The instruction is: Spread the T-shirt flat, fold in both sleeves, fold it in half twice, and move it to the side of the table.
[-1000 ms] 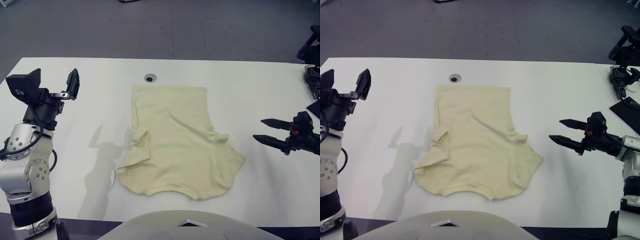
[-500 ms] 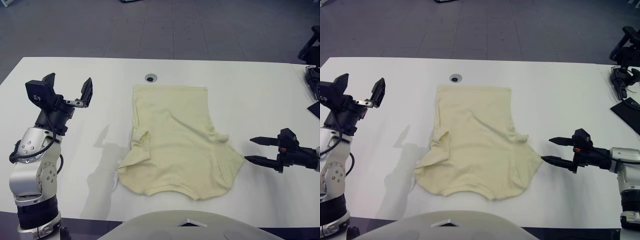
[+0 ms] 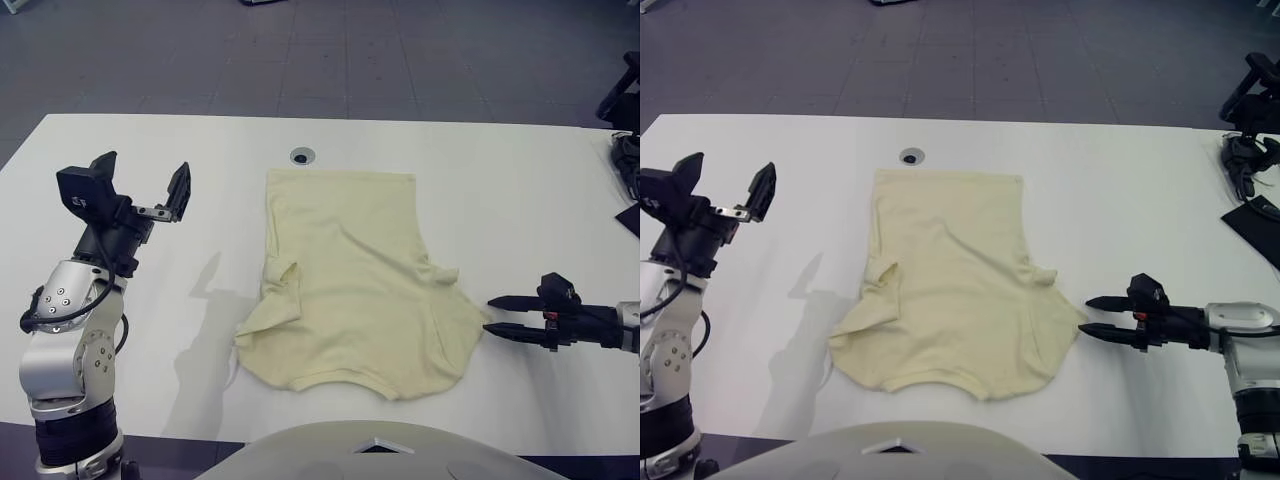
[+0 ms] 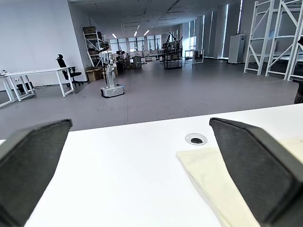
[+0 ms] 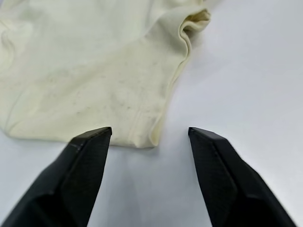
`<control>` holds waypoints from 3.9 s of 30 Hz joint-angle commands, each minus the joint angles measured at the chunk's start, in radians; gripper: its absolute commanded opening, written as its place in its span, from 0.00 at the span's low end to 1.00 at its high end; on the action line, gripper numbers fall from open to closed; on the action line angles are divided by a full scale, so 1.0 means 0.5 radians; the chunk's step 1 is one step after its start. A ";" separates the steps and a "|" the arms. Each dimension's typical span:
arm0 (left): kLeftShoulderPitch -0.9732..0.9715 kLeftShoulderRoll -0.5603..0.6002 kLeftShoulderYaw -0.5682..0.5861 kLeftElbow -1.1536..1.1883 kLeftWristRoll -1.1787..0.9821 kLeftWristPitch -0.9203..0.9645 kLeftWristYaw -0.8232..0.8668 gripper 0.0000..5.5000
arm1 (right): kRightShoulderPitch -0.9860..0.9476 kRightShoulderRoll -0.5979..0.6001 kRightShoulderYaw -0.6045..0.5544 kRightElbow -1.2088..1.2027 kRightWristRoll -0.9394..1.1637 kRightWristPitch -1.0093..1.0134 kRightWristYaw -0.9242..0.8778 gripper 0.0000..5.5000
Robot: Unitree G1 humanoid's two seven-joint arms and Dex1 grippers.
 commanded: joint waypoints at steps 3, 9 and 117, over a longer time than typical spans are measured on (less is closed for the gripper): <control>0.009 -0.034 0.010 -0.019 -0.002 0.035 0.009 0.98 | 0.029 -0.016 0.062 0.017 -0.050 -0.038 0.003 0.34; 0.013 -0.061 0.030 -0.021 -0.013 0.064 0.014 0.98 | 0.016 -0.018 0.108 0.051 -0.073 -0.084 0.000 0.16; 0.897 1.042 -0.816 0.465 1.648 -1.832 -0.767 0.66 | 0.402 -0.084 0.141 -0.876 -0.099 -0.671 -0.091 0.98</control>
